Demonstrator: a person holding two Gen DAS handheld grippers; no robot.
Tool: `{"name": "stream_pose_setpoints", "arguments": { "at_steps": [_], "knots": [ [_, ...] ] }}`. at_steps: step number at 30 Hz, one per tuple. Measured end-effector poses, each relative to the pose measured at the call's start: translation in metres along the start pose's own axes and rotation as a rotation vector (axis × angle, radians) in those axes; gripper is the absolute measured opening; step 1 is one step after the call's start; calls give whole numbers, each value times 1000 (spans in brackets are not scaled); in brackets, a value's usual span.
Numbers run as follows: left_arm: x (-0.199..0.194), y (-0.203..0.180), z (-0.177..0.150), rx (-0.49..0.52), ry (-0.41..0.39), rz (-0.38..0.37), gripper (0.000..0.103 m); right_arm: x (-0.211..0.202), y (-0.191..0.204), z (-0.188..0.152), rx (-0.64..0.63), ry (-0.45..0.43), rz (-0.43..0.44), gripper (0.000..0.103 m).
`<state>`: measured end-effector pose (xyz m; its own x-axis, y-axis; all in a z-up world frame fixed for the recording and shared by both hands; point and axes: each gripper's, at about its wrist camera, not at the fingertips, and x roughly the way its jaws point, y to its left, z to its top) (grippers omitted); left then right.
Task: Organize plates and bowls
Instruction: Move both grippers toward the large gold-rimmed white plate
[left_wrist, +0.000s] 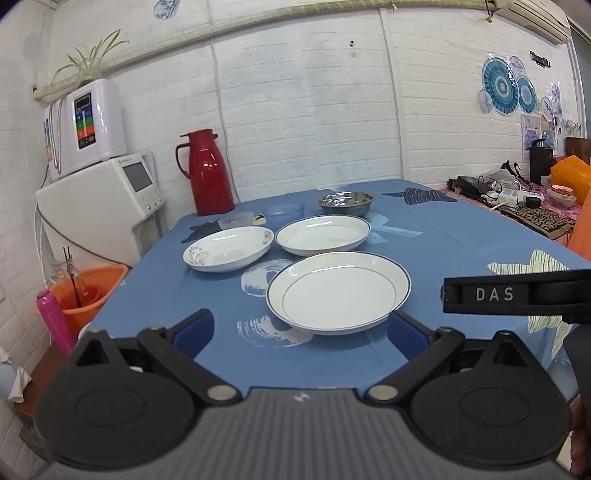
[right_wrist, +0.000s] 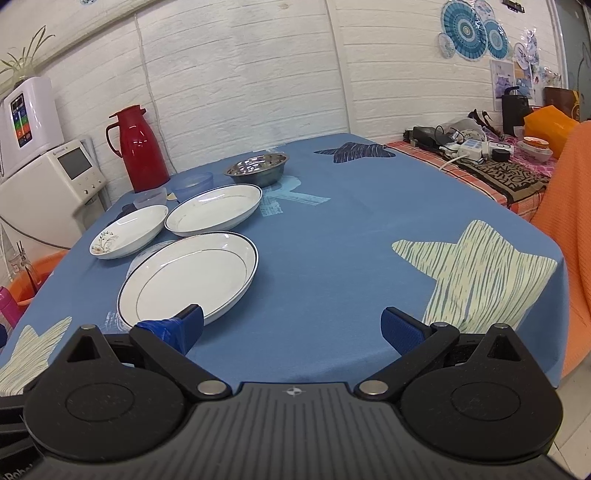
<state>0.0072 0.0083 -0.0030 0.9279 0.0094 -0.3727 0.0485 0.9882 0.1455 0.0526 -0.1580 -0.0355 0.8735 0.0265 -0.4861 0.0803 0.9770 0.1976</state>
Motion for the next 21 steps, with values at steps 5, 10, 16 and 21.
{"name": "stream_pose_setpoints", "arguments": {
  "at_steps": [5, 10, 16, 21],
  "knots": [
    [0, 1, 0, -6, 4, -2, 99, 1, 0, -1, 0, 8, 5, 90],
    [0, 3, 0, -8, 3, -7, 99, 1, 2, -2, 0, 9, 11, 90],
    [0, 4, 0, -16, 3, -10, 99, 1, 4, -2, -4, 13, 15, 90],
    [0, 5, 0, -18, 6, -12, 99, 1, 6, -2, -7, 15, 16, 90]
  ]
}}
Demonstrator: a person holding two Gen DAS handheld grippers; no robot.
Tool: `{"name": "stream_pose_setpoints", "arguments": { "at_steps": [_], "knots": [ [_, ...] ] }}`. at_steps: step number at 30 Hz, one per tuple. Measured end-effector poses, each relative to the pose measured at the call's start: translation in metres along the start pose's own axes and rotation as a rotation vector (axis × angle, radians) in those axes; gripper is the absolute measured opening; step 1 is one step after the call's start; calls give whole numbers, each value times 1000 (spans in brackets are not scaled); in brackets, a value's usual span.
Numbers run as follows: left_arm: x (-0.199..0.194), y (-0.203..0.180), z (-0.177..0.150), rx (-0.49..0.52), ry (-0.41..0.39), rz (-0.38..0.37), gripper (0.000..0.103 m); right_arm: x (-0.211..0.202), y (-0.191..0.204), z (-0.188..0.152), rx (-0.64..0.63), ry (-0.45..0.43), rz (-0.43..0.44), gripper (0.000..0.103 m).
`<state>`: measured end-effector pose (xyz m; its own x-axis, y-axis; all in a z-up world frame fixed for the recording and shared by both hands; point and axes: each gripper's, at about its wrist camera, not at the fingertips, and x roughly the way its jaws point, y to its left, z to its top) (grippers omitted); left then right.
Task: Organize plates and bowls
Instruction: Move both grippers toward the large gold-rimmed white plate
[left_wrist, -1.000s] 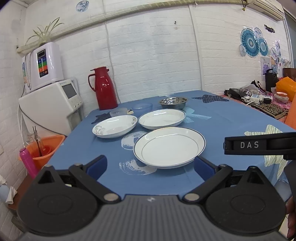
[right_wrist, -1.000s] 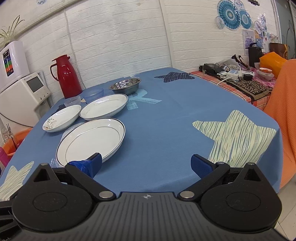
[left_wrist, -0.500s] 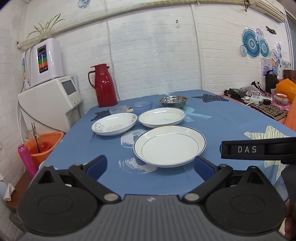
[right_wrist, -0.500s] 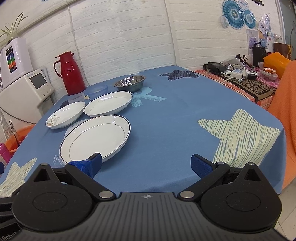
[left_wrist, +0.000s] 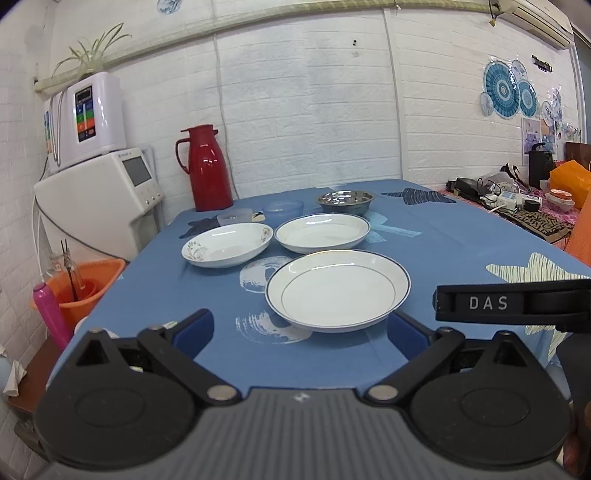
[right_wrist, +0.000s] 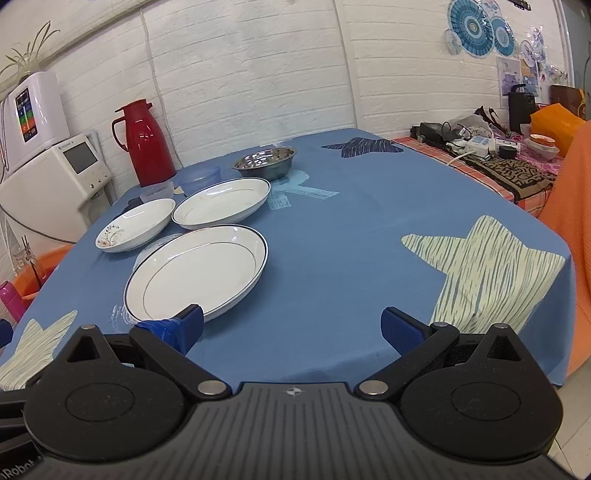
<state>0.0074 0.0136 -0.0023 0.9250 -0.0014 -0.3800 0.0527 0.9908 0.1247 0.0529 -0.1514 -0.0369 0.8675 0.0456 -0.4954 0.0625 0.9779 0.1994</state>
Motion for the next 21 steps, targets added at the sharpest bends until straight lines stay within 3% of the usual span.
{"name": "stream_pose_setpoints", "arguments": {
  "at_steps": [9, 16, 21],
  "knots": [
    [0, 2, -2, 1, 16, 0, 99, 2, 3, -1, -5, 9, 6, 90],
    [18, 33, -31, -29, 133, -44, 99, 8, -1, -3, -11, 3, -16, 90],
    [53, 63, -17, -100, 199, -26, 99, 39, -2, 6, -19, 83, 6, 90]
  ]
}}
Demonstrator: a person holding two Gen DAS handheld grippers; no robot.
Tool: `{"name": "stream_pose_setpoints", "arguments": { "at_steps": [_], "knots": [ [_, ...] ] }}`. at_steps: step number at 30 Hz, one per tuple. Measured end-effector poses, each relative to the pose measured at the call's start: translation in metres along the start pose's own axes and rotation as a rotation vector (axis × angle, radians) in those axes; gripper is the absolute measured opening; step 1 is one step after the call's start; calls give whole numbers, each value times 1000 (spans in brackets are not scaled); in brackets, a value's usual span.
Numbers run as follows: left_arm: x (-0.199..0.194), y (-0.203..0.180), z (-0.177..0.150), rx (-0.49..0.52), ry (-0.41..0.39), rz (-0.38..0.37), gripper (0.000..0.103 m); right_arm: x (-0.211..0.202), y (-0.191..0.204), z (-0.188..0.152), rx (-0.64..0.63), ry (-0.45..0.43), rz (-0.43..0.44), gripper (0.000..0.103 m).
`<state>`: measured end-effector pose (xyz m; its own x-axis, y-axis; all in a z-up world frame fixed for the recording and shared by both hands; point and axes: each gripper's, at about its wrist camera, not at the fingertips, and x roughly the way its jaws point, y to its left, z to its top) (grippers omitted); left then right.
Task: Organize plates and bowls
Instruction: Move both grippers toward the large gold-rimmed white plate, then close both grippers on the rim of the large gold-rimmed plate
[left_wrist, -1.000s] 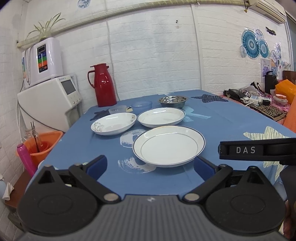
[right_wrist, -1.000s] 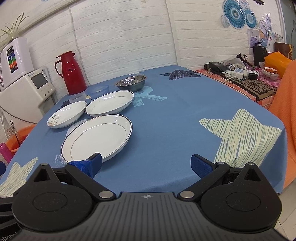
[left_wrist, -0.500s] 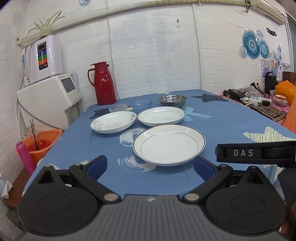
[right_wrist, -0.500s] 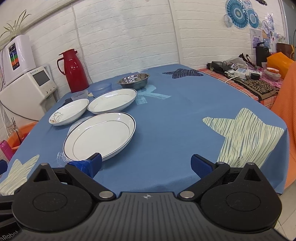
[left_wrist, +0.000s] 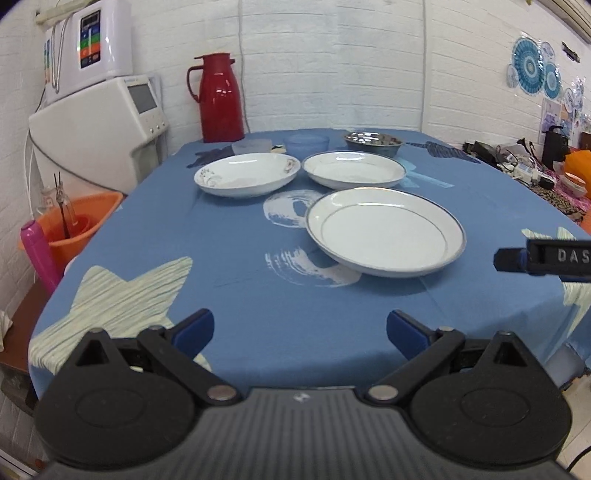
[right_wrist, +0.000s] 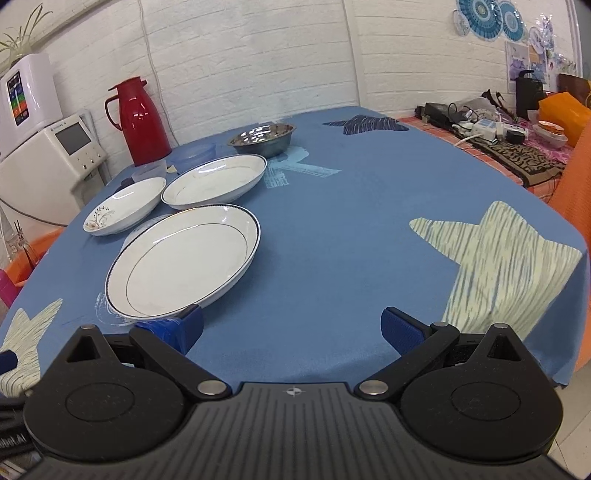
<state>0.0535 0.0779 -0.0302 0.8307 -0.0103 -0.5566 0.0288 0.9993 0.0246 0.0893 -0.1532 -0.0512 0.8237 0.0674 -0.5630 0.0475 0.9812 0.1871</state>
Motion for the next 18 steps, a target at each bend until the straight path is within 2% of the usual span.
{"name": "stream_pose_setpoints", "arguments": {
  "at_steps": [3, 5, 9, 14, 16, 17, 18],
  "knots": [
    [19, 15, 29, -39, 23, -9, 99, 22, 1, 23, -23, 38, 14, 90],
    [36, 20, 51, -52, 50, -43, 99, 39, 4, 46, -42, 41, 29, 90],
    [83, 18, 84, -26, 183, -148, 99, 90, 14, 84, -105, 168, 52, 89],
    [124, 15, 98, -8, 275, -165, 99, 128, 27, 91, -164, 328, 49, 88],
    [137, 16, 100, -12, 316, -175, 99, 136, 30, 89, -160, 378, 59, 88],
    [143, 18, 102, -23, 333, -180, 99, 139, 30, 87, -152, 403, 58, 91],
    [147, 20, 102, -35, 342, -188, 98, 140, 33, 86, -172, 404, 48, 91]
  ]
}}
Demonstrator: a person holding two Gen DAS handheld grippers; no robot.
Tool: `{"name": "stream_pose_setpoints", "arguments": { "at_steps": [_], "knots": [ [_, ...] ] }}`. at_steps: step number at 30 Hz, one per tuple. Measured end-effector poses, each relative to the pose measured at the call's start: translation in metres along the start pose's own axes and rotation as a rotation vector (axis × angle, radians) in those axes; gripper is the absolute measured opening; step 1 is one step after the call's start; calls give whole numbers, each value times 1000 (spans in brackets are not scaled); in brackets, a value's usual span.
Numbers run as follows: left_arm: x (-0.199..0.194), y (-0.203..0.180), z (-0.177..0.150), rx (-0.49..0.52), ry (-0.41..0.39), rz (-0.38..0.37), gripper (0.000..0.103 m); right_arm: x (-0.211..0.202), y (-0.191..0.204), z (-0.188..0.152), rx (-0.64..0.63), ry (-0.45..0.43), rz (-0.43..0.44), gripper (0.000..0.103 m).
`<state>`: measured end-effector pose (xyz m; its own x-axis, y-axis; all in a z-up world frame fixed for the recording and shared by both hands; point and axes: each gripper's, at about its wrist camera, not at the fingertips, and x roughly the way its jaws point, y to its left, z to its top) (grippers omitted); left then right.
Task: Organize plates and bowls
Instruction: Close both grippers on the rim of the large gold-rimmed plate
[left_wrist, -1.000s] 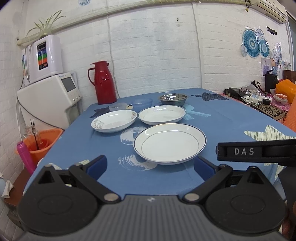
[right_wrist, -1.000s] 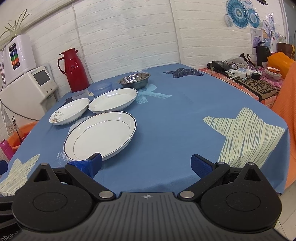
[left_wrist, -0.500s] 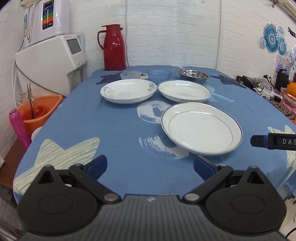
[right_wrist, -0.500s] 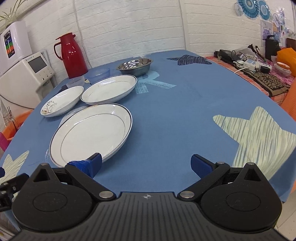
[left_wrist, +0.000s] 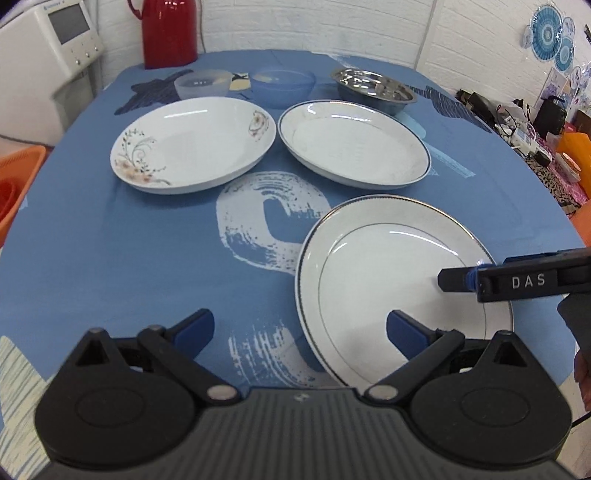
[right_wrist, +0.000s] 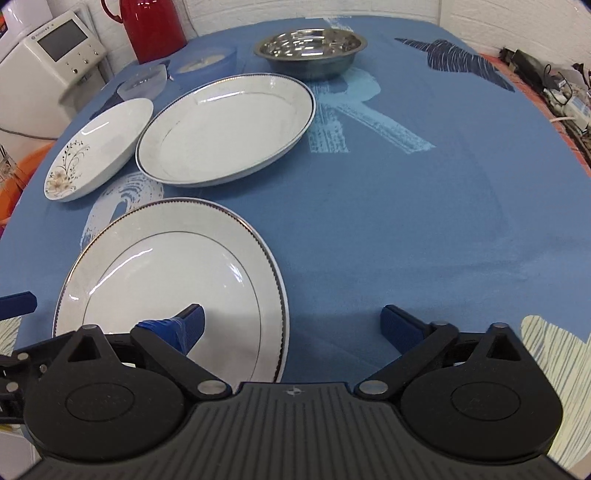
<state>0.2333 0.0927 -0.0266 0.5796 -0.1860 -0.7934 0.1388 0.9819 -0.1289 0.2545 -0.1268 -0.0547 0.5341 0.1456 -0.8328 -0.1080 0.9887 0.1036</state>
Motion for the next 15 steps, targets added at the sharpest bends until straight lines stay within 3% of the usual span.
{"name": "stream_pose_setpoints", "arguments": {
  "at_steps": [5, 7, 11, 15],
  "knots": [
    [13, 5, 7, -35, 17, -17, 96, -1, 6, -7, -35, -36, -21, 91],
    [20, 6, 9, -50, 42, -40, 89, -2, 6, -9, -54, -46, -18, 91],
    [21, 4, 9, -29, 22, -25, 78, 2, 4, 7, -45, 65, -23, 91],
    [21, 4, 9, -25, 19, -23, 78, 0, 14, -1, -113, 46, 7, 89]
  ]
}}
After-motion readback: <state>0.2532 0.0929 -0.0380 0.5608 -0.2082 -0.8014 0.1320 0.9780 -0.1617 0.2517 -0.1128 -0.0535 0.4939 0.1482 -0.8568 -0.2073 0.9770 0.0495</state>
